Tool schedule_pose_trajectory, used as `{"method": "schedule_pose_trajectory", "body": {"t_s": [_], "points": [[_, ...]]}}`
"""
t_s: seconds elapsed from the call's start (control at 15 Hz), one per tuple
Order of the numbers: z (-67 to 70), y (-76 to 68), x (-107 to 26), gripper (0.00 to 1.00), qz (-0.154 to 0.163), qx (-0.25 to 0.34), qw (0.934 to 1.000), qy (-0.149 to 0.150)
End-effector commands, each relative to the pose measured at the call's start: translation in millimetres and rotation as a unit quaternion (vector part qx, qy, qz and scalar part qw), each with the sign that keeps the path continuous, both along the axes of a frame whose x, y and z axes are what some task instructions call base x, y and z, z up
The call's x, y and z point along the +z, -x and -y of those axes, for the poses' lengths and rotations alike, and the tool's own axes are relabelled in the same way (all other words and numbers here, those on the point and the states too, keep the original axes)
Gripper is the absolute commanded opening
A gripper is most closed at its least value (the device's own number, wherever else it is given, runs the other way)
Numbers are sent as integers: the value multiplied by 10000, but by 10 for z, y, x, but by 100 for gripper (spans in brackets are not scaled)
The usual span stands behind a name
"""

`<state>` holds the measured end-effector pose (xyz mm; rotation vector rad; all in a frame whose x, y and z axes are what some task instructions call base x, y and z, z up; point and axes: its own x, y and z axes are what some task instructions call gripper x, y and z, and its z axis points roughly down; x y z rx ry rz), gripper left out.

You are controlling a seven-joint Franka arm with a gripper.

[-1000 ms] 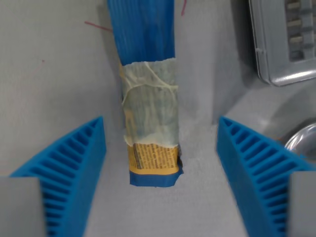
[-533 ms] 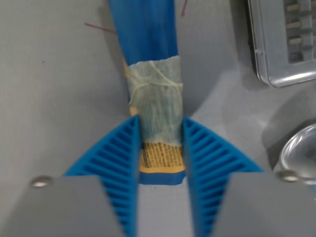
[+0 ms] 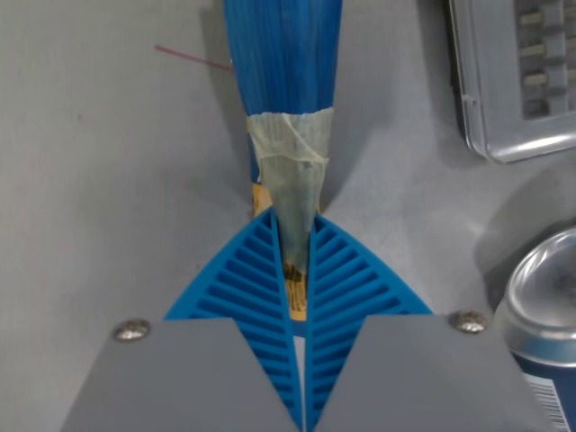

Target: Pick up the blue bag

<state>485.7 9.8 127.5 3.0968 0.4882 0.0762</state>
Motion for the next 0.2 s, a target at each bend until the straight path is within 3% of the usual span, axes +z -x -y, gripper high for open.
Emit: {"method": "schedule_pose_trajectory", "body": {"t_s": [0.07, 0.2], "points": [[-3, -4, 113, 0, 44, 69, 9999, -122], [-1, -4, 180, 0, -16, 71, 9999, -122]]}}
